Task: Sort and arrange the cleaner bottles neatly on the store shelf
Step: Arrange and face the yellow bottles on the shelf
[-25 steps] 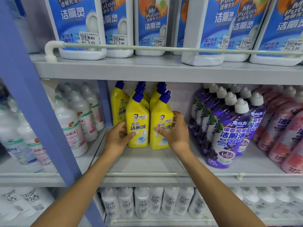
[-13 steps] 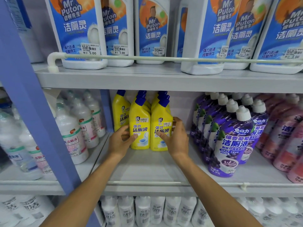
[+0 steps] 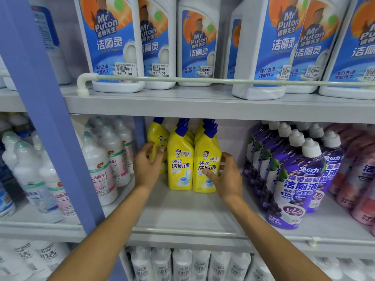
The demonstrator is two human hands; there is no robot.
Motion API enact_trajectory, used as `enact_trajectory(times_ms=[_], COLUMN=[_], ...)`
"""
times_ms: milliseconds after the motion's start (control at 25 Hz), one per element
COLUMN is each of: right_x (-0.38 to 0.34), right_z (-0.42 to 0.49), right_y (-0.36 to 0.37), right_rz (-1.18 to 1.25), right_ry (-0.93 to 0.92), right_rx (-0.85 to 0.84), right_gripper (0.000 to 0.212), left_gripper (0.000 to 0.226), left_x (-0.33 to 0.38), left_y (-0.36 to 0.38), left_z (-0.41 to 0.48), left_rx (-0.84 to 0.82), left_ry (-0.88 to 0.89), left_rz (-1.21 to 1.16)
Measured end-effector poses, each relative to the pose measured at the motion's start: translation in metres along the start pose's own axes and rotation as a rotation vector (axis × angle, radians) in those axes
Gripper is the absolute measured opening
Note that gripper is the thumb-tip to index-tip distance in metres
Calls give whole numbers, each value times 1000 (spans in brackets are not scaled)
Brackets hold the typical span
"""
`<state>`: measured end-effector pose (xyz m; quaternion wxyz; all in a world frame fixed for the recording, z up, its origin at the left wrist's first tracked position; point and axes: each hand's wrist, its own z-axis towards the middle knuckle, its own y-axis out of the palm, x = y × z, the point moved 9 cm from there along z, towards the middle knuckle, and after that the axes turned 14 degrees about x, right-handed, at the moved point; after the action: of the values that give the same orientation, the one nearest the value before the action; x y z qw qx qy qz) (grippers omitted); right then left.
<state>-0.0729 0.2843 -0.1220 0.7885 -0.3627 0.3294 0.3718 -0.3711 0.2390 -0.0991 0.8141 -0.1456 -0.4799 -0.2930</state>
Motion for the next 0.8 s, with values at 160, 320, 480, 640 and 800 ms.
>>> enact_trajectory(times_ms=[160, 320, 480, 640, 800], right_x=[1, 3, 7, 10, 13], right_z=[0, 1, 1, 1, 0], right_y=[1, 3, 4, 3, 4], right_rz=[13, 27, 47, 64, 93], right_ry=[6, 4, 4, 14, 48], right_rx=[-7, -24, -24, -13, -20], right_gripper=[70, 68, 66, 60, 56], left_gripper=[39, 37, 37, 34, 46], left_x=[8, -30, -30, -12, -9], left_y=[6, 31, 26, 7, -21], left_z=[43, 69, 65, 40, 19], left_rx=[80, -45, -40, -25, -85], left_ry=[64, -94, -105, -79, -85], left_rz=[89, 204, 173, 46, -14])
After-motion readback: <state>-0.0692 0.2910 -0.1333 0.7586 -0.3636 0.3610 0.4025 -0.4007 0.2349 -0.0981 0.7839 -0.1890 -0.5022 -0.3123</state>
